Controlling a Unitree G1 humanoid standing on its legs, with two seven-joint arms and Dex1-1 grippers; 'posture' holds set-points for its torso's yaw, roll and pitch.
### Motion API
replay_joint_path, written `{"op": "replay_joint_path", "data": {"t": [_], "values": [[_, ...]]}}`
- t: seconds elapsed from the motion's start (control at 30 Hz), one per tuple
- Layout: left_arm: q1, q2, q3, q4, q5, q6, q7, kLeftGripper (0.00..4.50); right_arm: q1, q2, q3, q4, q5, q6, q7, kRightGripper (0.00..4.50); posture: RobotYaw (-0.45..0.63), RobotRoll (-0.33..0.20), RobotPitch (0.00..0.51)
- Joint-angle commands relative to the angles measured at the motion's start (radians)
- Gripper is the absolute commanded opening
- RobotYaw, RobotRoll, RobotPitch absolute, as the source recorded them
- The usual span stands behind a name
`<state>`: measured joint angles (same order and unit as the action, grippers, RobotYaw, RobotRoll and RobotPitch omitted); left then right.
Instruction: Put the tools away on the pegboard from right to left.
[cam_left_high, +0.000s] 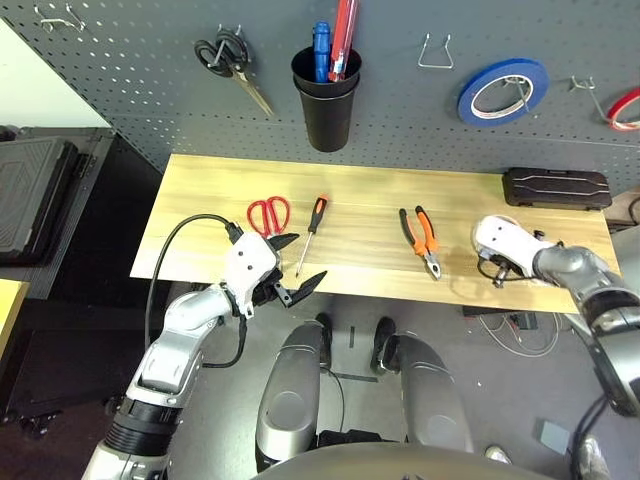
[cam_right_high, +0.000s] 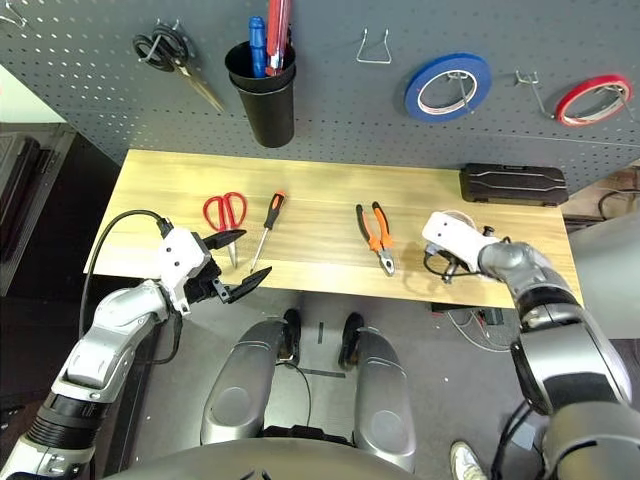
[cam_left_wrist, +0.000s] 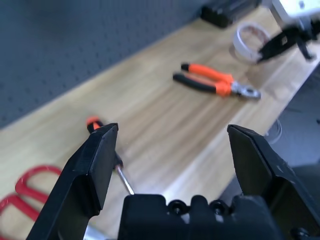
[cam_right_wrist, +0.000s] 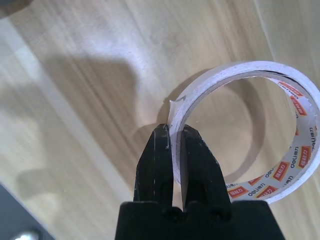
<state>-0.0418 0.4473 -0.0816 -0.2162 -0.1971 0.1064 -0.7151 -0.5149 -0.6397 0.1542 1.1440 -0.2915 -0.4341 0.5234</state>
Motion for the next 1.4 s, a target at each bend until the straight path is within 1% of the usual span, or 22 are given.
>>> {"op": "replay_joint_path", "data": {"t": [0.03, 0.17, 0.27, 0.33, 0.47, 0.63, 0.77, 0.9, 1.1, 1.4], "values": [[-0.002, -0.01, 0.007, 0.008, -0.026, -0.009, -0.005, 4.5, 0.076, -0.011, -0.037, -0.048, 0.032, -0.034, -0.065, 0.03, 0.27, 0.0, 0.243], [-0.018, -0.018, 0.01, -0.016, -0.054, 0.001, -0.008, 4.5, 0.176, -0.002, -0.086, -0.127, 0.064, -0.102, -0.172, 0.03, 0.26, 0.0, 0.223], [-0.025, -0.013, 0.012, -0.025, -0.068, 0.006, -0.013, 4.5, 0.214, 0.005, -0.106, -0.151, 0.073, -0.123, -0.227, 0.03, 0.26, 0.0, 0.211], [-0.024, -0.007, 0.019, -0.044, -0.086, 0.012, -0.018, 4.5, 0.254, 0.018, -0.142, -0.183, 0.103, -0.157, -0.28, 0.03, 0.26, 0.0, 0.204], [-0.011, 0.002, 0.03, -0.066, -0.114, 0.014, -0.029, 4.5, 0.292, 0.038, -0.173, -0.225, 0.134, -0.191, -0.314, 0.03, 0.26, 0.0, 0.192], [0.009, 0.016, 0.048, -0.121, -0.161, 0.022, -0.047, 4.5, 0.308, 0.06, -0.214, -0.259, 0.182, -0.271, -0.335, 0.03, 0.25, 0.0, 0.182], [0.007, 0.01, 0.051, -0.147, -0.192, 0.017, -0.055, 4.5, 0.304, 0.064, -0.235, -0.293, 0.212, -0.309, -0.323, 0.03, 0.25, 0.0, 0.169], [-0.005, 0.004, 0.043, -0.174, -0.208, 0.005, -0.065, 4.5, 0.295, 0.061, -0.254, -0.325, 0.236, -0.314, -0.326, 0.03, 0.25, 0.0, 0.168], [-0.03, -0.003, 0.024, -0.224, -0.233, 0.016, -0.074, 4.5, 0.29, 0.06, -0.273, -0.348, 0.224, -0.339, -0.361, 0.03, 0.24, 0.0, 0.172], [-0.045, 0.017, 0.004, -0.252, -0.236, 0.021, -0.096, 4.5, 0.325, 0.061, -0.284, -0.397, 0.204, -0.389, -0.436, 0.03, 0.23, 0.0, 0.185]]}}
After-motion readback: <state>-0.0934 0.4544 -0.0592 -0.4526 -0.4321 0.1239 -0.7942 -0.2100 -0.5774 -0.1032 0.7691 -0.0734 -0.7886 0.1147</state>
